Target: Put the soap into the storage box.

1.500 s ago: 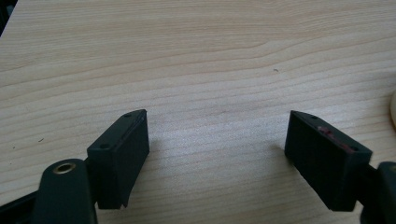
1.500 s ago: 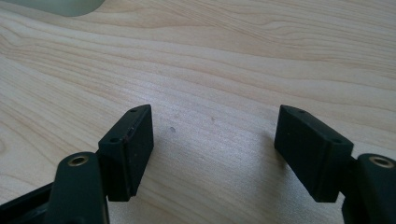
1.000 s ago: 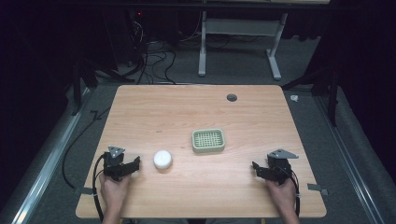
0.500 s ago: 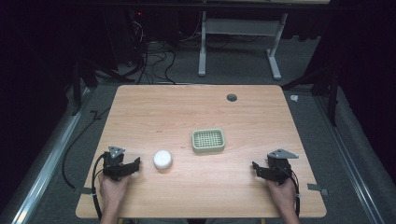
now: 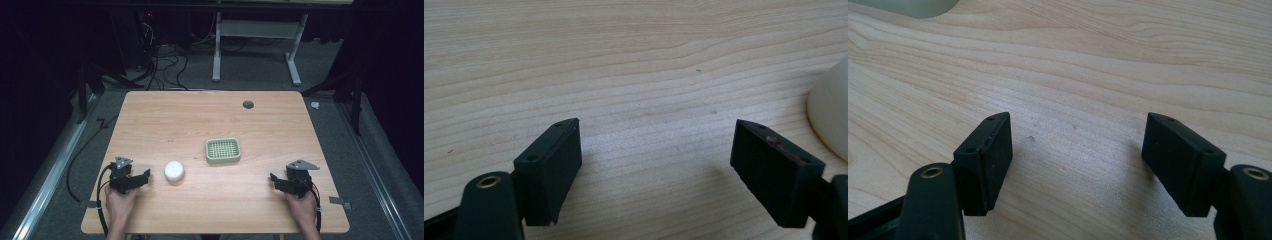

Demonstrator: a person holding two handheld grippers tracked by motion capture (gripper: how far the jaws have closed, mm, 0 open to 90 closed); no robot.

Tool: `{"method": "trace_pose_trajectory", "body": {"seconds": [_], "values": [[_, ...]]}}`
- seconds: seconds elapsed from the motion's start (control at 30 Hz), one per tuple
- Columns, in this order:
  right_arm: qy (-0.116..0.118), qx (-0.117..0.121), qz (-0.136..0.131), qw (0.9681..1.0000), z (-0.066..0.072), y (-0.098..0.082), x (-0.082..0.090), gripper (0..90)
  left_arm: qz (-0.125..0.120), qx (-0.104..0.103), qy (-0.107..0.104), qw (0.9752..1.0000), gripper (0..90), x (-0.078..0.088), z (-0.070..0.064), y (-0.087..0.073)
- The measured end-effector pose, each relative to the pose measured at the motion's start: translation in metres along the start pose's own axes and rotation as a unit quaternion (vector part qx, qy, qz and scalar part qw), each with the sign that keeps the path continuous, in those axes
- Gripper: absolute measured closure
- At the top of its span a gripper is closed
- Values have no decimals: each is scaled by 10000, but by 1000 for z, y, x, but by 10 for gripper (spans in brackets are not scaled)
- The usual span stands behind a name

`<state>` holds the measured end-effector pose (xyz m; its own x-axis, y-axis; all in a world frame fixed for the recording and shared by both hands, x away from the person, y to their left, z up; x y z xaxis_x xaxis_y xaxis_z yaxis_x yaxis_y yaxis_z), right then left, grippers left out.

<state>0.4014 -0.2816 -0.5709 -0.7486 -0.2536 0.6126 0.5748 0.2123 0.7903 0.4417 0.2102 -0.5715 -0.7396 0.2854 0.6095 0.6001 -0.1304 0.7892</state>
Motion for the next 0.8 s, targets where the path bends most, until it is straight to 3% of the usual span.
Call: {"method": "trace_pose_trajectory", "body": {"seconds": [0.6, 0.8], "values": [[2, 12, -3, 10000, 0, 0, 0, 291, -212, -69, -348, 9991, 217, 24, -18, 2], [0, 2, -1, 10000, 0, 0, 0, 291, -92, -124, -547, 9984, 211, 30, -28, -3]]}}
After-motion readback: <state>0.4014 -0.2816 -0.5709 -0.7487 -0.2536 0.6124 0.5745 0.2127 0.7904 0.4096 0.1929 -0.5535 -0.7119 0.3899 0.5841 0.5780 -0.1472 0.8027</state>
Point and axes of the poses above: each handheld gripper's, and its own axes: x roughly backward along the jaws, y roughly out of its top, z roughly to its left, the point moved 10 cm from there along -x, roughly forward along the jaws, and after that the axes turned 6 degrees about -z, right-handed, at the moved point
